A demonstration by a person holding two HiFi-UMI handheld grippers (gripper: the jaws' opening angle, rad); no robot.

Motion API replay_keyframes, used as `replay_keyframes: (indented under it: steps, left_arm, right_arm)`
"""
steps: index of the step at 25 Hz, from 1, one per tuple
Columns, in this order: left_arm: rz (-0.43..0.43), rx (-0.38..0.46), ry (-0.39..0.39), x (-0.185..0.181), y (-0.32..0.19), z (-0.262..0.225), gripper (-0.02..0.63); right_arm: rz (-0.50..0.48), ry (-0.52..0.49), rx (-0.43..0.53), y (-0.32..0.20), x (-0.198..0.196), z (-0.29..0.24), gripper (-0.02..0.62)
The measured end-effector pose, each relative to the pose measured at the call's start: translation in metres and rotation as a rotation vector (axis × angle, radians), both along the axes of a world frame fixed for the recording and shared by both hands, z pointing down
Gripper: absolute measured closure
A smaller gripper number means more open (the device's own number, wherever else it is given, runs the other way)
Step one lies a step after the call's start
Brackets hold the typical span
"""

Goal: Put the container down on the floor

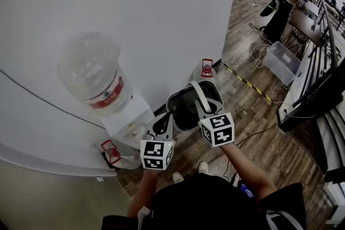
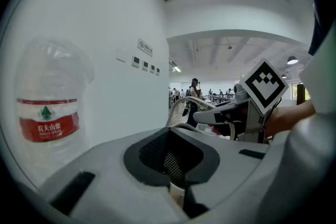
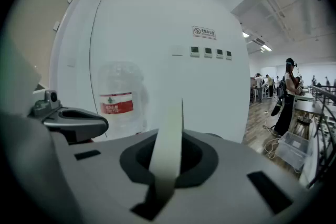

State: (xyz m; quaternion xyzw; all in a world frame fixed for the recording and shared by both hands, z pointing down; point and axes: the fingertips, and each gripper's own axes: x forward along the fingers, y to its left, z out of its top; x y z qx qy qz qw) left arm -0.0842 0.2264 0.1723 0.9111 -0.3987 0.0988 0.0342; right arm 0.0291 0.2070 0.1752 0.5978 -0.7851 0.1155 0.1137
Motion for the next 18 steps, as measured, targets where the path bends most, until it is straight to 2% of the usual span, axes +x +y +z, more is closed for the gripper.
replay_keyframes:
  steps: [7,18]
  left_arm:
    - [0.002,-0.001,-0.003,0.007,-0.007,0.001,0.589]
    - [-0.048,-0.017,0.006,0.022,-0.021,0.004,0.589]
  right_arm:
    - [-0.009,-0.011,-0.001,-0.005,0.003,0.002,0.565]
    - [-0.056,-0.016,0.005,-0.021,0.019,0.004,0.563]
